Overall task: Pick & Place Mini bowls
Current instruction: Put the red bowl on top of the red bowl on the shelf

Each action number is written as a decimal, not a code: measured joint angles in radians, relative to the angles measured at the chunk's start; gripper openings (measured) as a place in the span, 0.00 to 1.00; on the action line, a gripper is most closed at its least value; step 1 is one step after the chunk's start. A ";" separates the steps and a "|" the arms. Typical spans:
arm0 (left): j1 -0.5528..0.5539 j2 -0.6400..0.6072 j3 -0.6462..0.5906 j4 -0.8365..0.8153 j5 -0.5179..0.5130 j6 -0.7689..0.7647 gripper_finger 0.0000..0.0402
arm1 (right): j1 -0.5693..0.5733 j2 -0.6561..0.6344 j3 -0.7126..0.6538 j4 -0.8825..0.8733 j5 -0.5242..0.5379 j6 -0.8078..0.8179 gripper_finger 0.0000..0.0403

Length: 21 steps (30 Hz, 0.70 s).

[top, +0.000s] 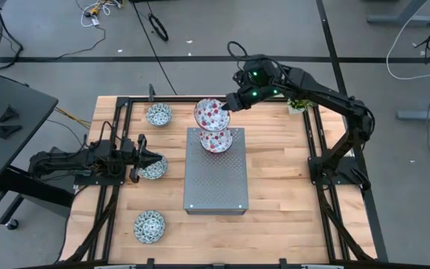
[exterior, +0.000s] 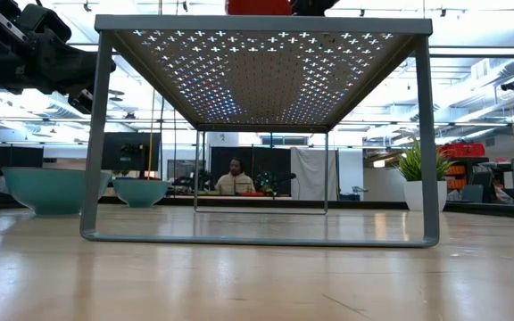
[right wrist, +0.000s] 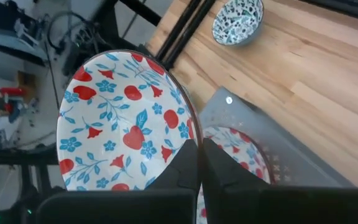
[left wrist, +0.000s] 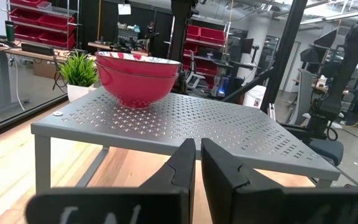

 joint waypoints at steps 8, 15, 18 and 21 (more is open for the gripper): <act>0.000 0.000 0.000 0.000 0.000 0.000 0.08 | 0.001 0.000 0.000 -0.065 0.000 -0.069 0.00; 0.000 0.000 0.000 0.000 0.000 0.001 0.08 | 0.026 -0.006 0.000 -0.080 0.003 -0.061 0.00; 0.000 0.000 0.000 0.000 0.000 0.001 0.08 | 0.031 -0.006 0.000 -0.079 0.007 -0.050 0.00; 0.000 0.000 0.000 0.000 0.000 0.000 0.08 | 0.031 -0.006 -0.007 -0.085 0.035 -0.049 0.00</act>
